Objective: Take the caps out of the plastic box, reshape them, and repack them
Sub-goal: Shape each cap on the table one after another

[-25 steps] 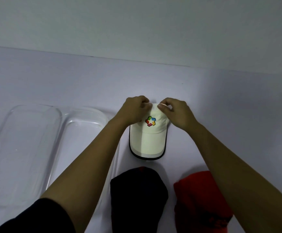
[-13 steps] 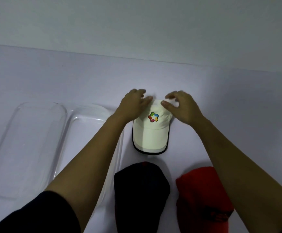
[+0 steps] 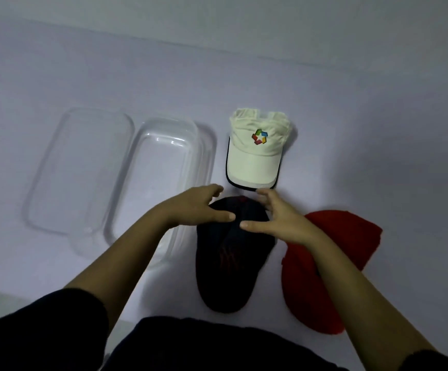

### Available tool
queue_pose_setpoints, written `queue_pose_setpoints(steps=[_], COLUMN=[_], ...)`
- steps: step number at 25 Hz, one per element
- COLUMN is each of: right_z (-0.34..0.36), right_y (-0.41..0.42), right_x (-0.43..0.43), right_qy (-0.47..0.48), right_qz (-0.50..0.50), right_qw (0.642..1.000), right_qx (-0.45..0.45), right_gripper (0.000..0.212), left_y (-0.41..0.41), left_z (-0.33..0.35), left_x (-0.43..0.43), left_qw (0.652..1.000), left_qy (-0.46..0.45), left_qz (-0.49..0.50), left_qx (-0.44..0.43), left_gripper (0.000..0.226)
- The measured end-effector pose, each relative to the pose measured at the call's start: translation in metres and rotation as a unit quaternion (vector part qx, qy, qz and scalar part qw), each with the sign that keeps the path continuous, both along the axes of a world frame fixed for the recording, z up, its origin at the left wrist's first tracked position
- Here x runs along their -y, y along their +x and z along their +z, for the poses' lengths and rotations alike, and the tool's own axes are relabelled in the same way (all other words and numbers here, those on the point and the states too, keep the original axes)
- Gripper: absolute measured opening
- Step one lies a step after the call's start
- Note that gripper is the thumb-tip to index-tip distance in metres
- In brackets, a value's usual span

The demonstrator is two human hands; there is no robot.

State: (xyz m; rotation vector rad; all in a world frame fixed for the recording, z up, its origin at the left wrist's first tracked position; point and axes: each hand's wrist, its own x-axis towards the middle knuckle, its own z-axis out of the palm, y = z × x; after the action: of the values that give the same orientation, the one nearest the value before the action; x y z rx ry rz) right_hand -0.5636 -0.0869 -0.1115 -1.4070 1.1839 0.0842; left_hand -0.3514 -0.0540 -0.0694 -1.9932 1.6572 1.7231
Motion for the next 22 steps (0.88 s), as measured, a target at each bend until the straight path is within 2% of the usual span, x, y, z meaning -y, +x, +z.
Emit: queue_pose_setpoints(steps=[1,3,5,6,8,11,13,16,17,19,22], right_z=[-0.003,-0.006,-0.006,-0.006,-0.005,-0.007,-0.004,0.000,-0.001,0.005,0.019], right_y=[0.004,0.011,0.012,0.010,0.007,0.001,-0.004,-0.006,-0.006,-0.006,-0.007], right_x=[0.003,0.006,0.003,0.000,-0.010,-0.021,-0.027,-0.030,-0.030,-0.031,-0.035], right_qy=[0.026,0.061,0.081,0.094,0.101,0.080,0.060,0.066,0.079,0.112,0.110], right_qz=[0.012,0.005,-0.008,-0.021,-0.039,-0.057,-0.039,0.050,0.074,0.073,-0.019], right_qw=[1.000,0.998,0.995,0.991,0.983,0.979,0.983,0.989,0.988,0.985,0.980], right_qx=[-0.005,0.017,0.065,0.097,0.151,0.179,0.169,0.120,0.108,0.110,0.165], right_gripper=[0.093,0.066,0.042,0.039,0.048,0.060,0.066,0.086,0.086,0.068,0.053], left_y=[-0.004,-0.009,-0.010,-0.009,-0.009,-0.008,-0.009,-0.008,-0.008,-0.006,-0.001], left_z=[-0.006,-0.017,-0.019,-0.018,-0.012,-0.006,-0.003,-0.002,-0.002,0.000,0.014], left_x=[-0.003,-0.007,-0.011,-0.012,-0.015,-0.017,-0.021,-0.029,-0.032,-0.036,-0.035], left_qw=[1.000,1.000,0.994,0.990,0.985,0.986,0.986,0.983,0.980,0.975,0.972], left_qy=[0.005,0.009,0.023,0.034,0.059,0.088,0.085,0.075,0.076,0.075,0.052], left_qz=[-0.012,0.008,0.065,0.082,0.078,0.027,0.009,0.033,0.040,0.056,0.068], left_qx=[0.006,-0.013,-0.080,-0.113,-0.144,-0.139,-0.144,-0.167,-0.178,-0.200,-0.221], left_gripper=[0.068,0.047,0.035,0.035,0.044,0.053,0.051,0.049,0.048,0.044,0.041])
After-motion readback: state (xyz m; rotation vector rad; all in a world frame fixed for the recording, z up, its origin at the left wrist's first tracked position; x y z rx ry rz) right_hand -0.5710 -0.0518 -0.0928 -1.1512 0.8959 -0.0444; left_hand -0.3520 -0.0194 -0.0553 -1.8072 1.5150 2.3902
